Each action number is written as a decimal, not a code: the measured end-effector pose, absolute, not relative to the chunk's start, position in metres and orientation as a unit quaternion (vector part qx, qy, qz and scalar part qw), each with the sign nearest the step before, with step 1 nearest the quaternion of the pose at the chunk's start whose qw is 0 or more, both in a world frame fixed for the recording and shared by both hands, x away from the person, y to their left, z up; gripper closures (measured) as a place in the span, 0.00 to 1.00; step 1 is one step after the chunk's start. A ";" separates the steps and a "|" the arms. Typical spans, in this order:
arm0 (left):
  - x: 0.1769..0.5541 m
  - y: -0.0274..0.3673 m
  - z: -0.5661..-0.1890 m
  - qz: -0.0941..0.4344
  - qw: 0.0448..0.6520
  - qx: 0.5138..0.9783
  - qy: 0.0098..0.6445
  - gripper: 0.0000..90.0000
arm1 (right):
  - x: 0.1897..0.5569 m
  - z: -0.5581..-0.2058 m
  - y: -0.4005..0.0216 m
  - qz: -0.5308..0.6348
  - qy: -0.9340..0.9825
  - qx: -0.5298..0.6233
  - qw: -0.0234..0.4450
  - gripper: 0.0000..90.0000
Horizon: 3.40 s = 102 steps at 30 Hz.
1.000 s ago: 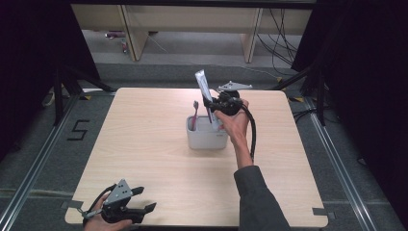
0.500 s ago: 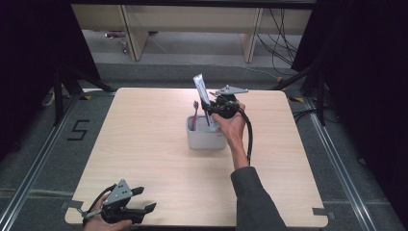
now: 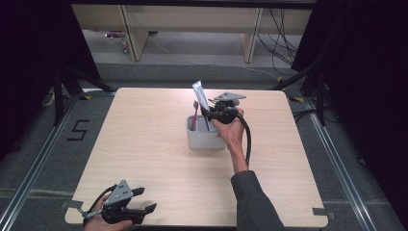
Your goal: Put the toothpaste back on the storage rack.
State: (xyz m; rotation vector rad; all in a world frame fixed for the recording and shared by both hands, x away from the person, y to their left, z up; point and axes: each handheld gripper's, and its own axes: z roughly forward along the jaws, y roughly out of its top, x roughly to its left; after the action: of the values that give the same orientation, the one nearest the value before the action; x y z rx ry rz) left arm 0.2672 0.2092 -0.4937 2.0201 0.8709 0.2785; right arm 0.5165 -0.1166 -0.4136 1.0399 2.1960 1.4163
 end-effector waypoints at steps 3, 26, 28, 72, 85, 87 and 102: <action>0.267 0.210 -0.493 0.112 0.443 0.817 0.352 0.31 | 0.515 -0.416 -0.116 0.497 0.769 0.367 0.165 0.84; 0.267 0.208 -0.495 0.106 0.451 0.812 0.355 0.31 | 0.505 -0.422 -0.121 0.476 0.786 0.354 0.176 0.81; 0.267 0.209 -0.495 0.109 0.446 0.815 0.352 0.31 | 0.502 -0.423 -0.123 0.467 0.788 0.361 0.175 0.80; 0.268 0.209 -0.496 0.116 0.440 0.816 0.356 0.30 | 0.424 -0.397 -0.170 0.500 0.767 0.366 0.165 0.46; 0.270 0.207 -0.495 0.114 0.432 0.822 0.353 0.27 | 0.395 -0.407 -0.185 0.492 0.773 0.371 0.150 0.38; 0.271 0.206 -0.495 0.111 0.431 0.825 0.349 0.26 | 0.390 -0.411 -0.187 0.483 0.775 0.382 0.142 0.36; 0.270 0.207 -0.496 0.122 0.429 0.820 0.359 0.24 | 0.366 -0.433 -0.203 0.462 0.776 0.413 0.122 0.24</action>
State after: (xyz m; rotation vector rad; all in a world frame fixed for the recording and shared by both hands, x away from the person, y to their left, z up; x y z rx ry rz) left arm 0.2704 0.2070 -0.4955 2.0474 0.8962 0.3049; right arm 0.3660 -0.2034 -0.4331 1.2055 2.2639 1.3470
